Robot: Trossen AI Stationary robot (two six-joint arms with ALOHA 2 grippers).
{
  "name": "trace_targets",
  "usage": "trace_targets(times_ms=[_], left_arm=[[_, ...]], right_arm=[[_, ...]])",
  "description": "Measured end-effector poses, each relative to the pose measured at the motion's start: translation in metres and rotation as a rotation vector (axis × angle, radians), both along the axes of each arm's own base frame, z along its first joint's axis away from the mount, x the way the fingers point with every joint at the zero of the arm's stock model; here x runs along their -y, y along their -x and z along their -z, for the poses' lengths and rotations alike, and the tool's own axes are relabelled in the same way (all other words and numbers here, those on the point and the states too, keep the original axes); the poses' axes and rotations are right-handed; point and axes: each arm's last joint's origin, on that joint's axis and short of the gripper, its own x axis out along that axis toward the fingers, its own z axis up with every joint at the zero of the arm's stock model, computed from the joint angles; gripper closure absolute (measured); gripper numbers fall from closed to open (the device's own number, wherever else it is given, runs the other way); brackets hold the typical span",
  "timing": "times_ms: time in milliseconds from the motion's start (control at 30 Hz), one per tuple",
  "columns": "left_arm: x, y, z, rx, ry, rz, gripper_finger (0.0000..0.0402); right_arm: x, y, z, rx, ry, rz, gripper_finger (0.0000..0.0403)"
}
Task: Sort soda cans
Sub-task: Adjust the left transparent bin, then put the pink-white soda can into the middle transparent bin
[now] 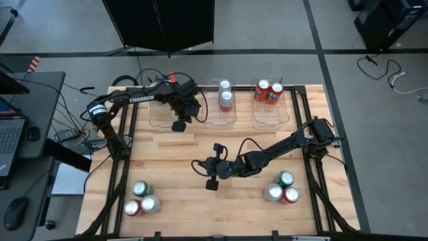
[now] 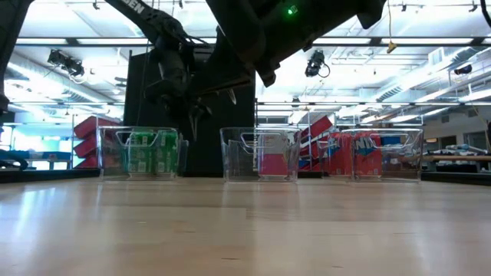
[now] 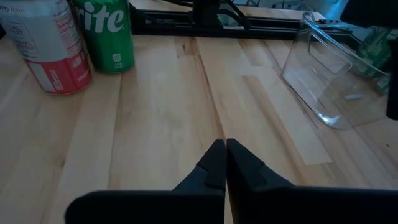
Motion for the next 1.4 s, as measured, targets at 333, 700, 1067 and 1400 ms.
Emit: trace_targets(times_ms=[333,700,1067,1400], left_arm=[[0.011,0.011,0.004,-0.172,0.052,-0.071,0.0399],[0.057,-0.006,-0.032,0.114,0.172,0.084,0.0401],[0.107,-0.002,-0.05,0.58,0.129,0.228,0.0401],[0.154,0.04,-0.005,0.836,0.16,0.215,0.0401]], right_arm=[[0.0,0.0,0.0,-0.002,0.001,0.0,0.0401],[-0.011,0.02,-0.026,-0.023,0.016,0.027,0.04],[-0.054,0.064,-0.05,-0.061,-0.028,0.027,0.0398],[-0.079,0.097,-0.042,-0.18,-0.143,0.084,0.0378]])
